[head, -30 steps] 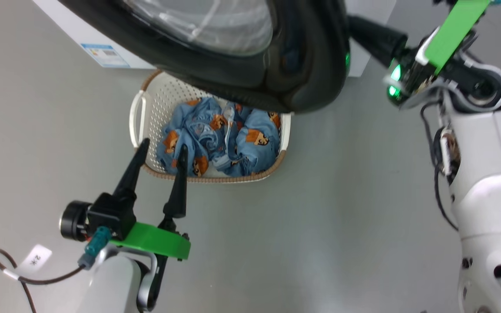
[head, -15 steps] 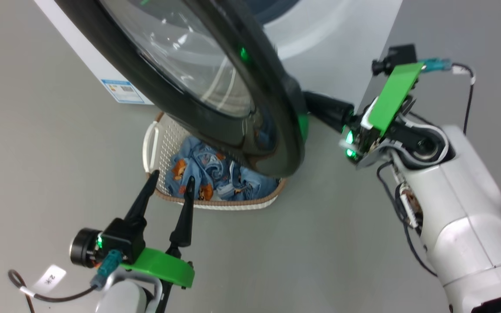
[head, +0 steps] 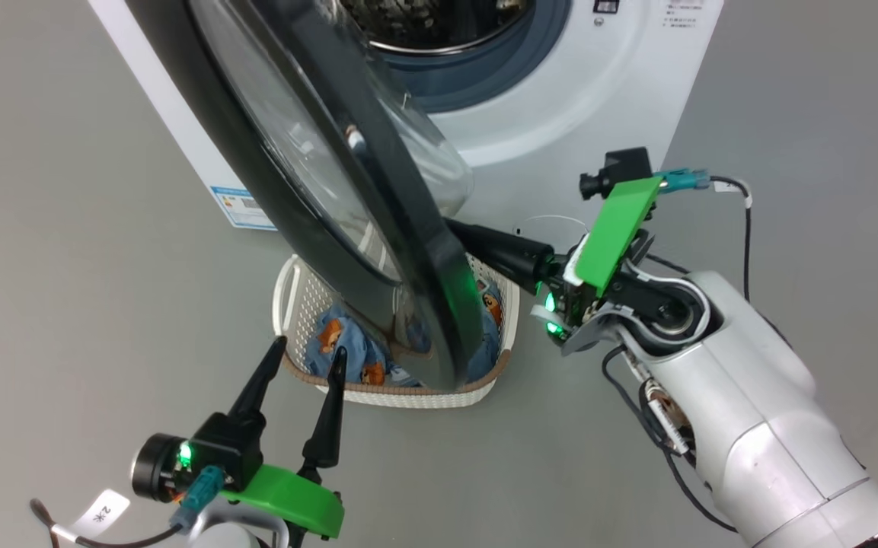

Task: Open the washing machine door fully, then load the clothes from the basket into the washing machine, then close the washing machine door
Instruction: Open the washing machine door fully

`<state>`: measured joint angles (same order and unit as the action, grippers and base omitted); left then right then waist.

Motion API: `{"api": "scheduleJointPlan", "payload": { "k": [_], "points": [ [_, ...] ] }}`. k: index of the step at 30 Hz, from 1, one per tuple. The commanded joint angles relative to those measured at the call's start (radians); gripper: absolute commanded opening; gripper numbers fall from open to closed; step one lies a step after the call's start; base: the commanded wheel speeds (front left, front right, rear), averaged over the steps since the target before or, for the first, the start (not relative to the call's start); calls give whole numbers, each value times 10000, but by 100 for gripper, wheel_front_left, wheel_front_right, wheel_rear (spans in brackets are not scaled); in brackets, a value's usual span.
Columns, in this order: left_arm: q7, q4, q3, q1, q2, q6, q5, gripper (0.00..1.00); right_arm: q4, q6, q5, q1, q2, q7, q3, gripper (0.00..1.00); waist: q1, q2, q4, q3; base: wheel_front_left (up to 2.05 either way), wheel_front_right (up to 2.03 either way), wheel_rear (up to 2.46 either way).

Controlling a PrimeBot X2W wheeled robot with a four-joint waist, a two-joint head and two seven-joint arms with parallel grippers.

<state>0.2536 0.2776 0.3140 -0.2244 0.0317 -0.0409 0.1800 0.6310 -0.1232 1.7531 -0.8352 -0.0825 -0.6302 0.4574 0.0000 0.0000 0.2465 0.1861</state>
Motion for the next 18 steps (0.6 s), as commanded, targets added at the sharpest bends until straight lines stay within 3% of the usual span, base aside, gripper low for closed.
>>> {"api": "scheduleJointPlan", "payload": {
  "k": [1, 9, 18],
  "points": [
    [82, -158, -280, 9, 186, -76, -88, 100, -320, -75, 249, 172, 323, 149, 378, 0, 0, 0, 59, -128, 0, 0, 0],
    [82, -37, -312, 146, 188, -152, -160, 100, -338, -75, 942, 402, 323, 656, 1357, 0, 0, 0, 137, -405, 0, 0, 0],
    [82, -18, -345, 272, 187, -146, -175, 100, -312, -75, 1384, 556, 323, 1026, 1742, 0, 0, 0, 100, -605, 0, 0, 0]
  ]
}}
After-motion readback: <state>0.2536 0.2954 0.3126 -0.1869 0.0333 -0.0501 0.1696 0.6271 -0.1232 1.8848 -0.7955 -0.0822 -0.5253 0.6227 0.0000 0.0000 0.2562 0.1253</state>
